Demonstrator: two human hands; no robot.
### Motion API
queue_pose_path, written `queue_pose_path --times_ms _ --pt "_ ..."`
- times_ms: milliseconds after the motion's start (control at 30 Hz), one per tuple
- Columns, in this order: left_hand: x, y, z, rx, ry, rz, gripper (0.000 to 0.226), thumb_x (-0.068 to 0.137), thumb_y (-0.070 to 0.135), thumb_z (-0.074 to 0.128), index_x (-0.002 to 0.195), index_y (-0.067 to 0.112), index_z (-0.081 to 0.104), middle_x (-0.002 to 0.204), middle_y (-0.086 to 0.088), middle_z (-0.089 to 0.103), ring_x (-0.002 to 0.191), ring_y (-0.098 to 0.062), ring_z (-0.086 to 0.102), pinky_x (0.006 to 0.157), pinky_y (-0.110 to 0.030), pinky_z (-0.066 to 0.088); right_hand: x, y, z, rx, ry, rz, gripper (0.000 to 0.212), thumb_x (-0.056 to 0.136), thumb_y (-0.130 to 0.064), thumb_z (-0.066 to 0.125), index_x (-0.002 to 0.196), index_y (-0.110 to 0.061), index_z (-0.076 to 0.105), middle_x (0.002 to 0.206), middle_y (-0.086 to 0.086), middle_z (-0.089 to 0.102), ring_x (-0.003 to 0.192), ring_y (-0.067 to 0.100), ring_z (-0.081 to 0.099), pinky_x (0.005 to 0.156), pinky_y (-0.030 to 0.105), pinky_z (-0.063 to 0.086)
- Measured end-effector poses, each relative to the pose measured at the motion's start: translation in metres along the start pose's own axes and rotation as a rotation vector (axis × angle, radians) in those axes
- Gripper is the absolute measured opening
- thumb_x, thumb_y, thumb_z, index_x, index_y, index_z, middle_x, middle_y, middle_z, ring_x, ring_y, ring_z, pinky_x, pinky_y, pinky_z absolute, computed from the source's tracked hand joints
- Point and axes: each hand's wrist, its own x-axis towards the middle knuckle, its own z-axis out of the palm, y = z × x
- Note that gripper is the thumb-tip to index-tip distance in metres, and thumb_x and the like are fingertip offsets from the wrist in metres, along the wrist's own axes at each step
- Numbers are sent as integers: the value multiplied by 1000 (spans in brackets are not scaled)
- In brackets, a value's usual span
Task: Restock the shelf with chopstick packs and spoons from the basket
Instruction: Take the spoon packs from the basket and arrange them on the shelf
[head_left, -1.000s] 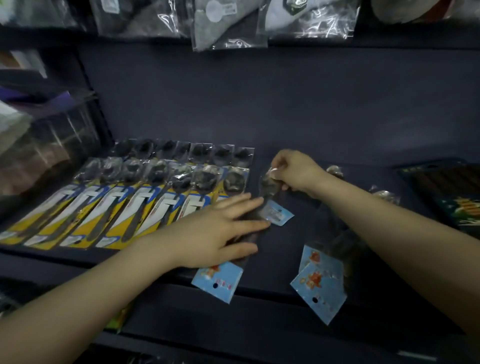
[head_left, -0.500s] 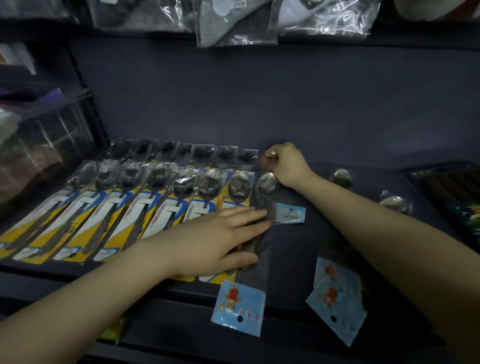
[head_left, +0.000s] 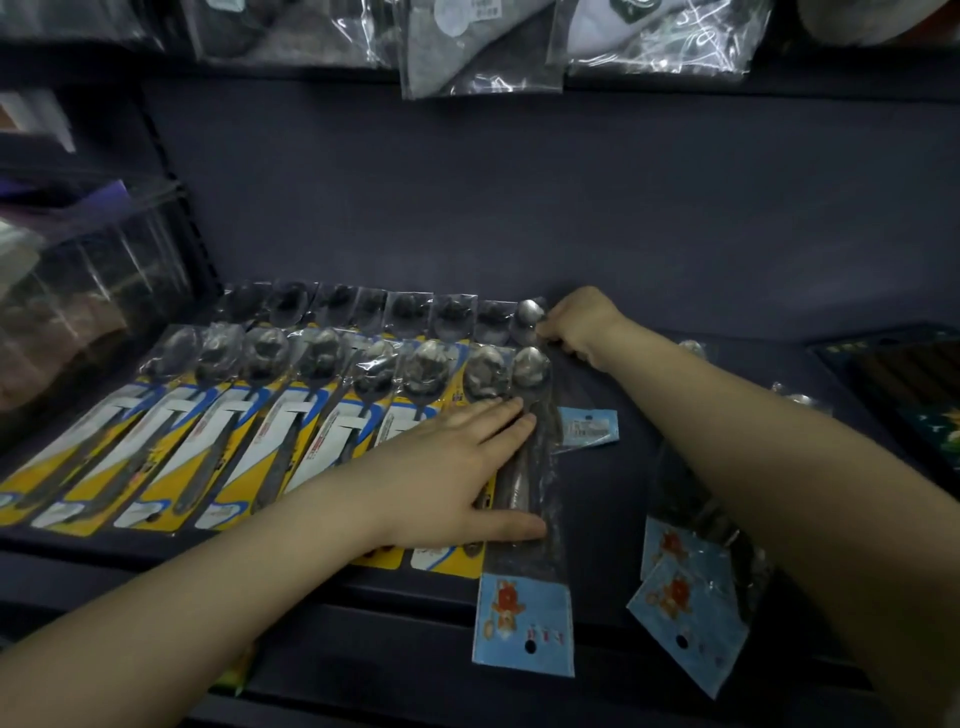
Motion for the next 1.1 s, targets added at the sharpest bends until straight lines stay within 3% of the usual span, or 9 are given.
queue_pose_path --times_ms 167,467,567,633,700,800,933,967,1100 --pt "0 -1 3 -7 -3 12 87 82 65 37 145 28 -9 156 4 -17 142 -10 -13 110 -21 -6 1 -6 2 375 24 142 9 91 -2 51 83 -5 51 65 6 49 22 6 46 25 12 36" --pt "-4 -2 3 11 -3 26 85 81 67 35 145 31 -7 156 5 -14 143 -11 -11 115 -26 -1 7 -2 9 360 107 50 24 89 0 51 66 -8 50 70 10 58 28 10 55 30 16 42" --pt "-4 -2 2 -7 13 13 88 80 72 31 145 28 -7 157 6 -12 143 -10 -11 114 -26 -1 0 4 -10 109 73 -78 9 87 -5 55 78 -6 55 79 13 61 63 16 69 69 32 59" --pt "-3 0 -1 -8 64 26 92 75 78 22 146 27 -4 157 6 -8 143 -10 -9 115 -27 1 -13 13 -37 -174 161 -244 8 87 -9 55 89 -5 62 88 15 63 87 26 63 89 41 48" --pt "-1 6 -8 -1 169 65 94 70 80 15 147 26 6 157 6 3 143 -10 0 114 -26 7 -32 27 -67 -470 215 -354 22 87 -13 57 105 -4 65 110 13 66 106 28 60 93 36 44" --pt "8 22 -20 -27 337 124 79 75 66 20 140 24 32 146 4 36 133 -13 32 111 -29 28 -49 55 -100 -681 76 -196 41 84 -26 65 117 -3 58 123 15 60 114 32 55 90 33 42" --pt "24 46 -24 -125 467 107 63 77 57 29 124 22 53 123 5 58 112 -16 56 90 -38 49 -43 81 -106 -473 50 -116 13 82 -17 67 72 -10 62 88 14 61 89 24 58 73 26 38" --pt "27 52 -23 -165 485 106 58 79 55 35 122 21 54 121 5 60 110 -15 57 90 -36 49 -41 83 -107 -328 73 -131 24 83 -11 66 61 -14 57 80 13 60 81 22 56 72 27 39" --pt "44 69 -25 -356 513 36 40 88 35 54 124 17 52 121 1 61 105 -10 56 84 -15 39 -52 75 -127 263 125 -244 26 87 -5 58 66 -19 53 67 4 55 57 11 49 50 19 41"
